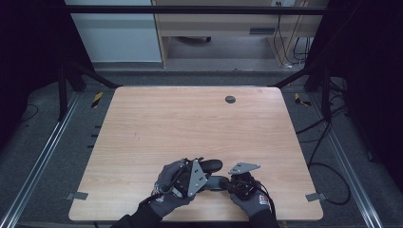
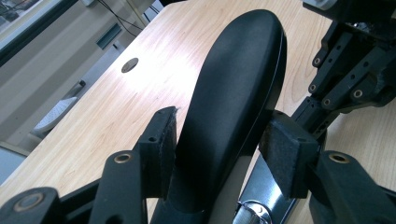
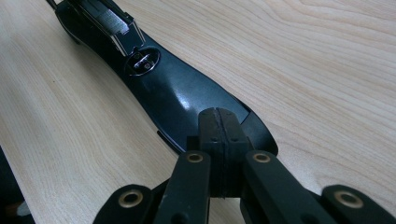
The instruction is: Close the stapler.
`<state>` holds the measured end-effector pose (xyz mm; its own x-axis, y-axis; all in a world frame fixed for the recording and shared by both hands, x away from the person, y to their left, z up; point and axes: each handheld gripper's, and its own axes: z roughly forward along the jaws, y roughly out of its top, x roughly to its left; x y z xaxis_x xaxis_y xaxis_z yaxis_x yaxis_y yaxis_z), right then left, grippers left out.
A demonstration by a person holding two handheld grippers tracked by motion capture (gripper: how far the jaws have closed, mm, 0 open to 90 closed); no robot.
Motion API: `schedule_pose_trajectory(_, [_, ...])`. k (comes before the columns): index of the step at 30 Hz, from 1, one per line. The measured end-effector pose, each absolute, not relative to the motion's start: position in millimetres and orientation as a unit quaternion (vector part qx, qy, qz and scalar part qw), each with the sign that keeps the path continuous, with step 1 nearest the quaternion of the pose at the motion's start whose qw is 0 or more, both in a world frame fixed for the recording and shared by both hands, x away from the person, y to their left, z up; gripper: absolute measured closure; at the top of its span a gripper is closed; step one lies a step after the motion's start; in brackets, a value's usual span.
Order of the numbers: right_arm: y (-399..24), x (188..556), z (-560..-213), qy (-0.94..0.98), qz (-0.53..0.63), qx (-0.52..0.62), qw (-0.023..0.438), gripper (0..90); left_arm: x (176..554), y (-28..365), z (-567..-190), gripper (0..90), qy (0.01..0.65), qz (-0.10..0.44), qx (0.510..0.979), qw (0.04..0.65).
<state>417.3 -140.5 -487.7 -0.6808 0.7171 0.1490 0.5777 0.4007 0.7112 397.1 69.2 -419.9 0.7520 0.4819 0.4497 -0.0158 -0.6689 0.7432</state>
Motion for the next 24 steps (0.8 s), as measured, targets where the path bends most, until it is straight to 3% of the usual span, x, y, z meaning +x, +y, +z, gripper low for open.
schedule_pose_trajectory(24, [-145.7,419.1,-488.0,0.828,0.385,0.397,0.091,90.0,397.9,57.6,-431.5,46.3,0.114,0.324,0.868,0.359])
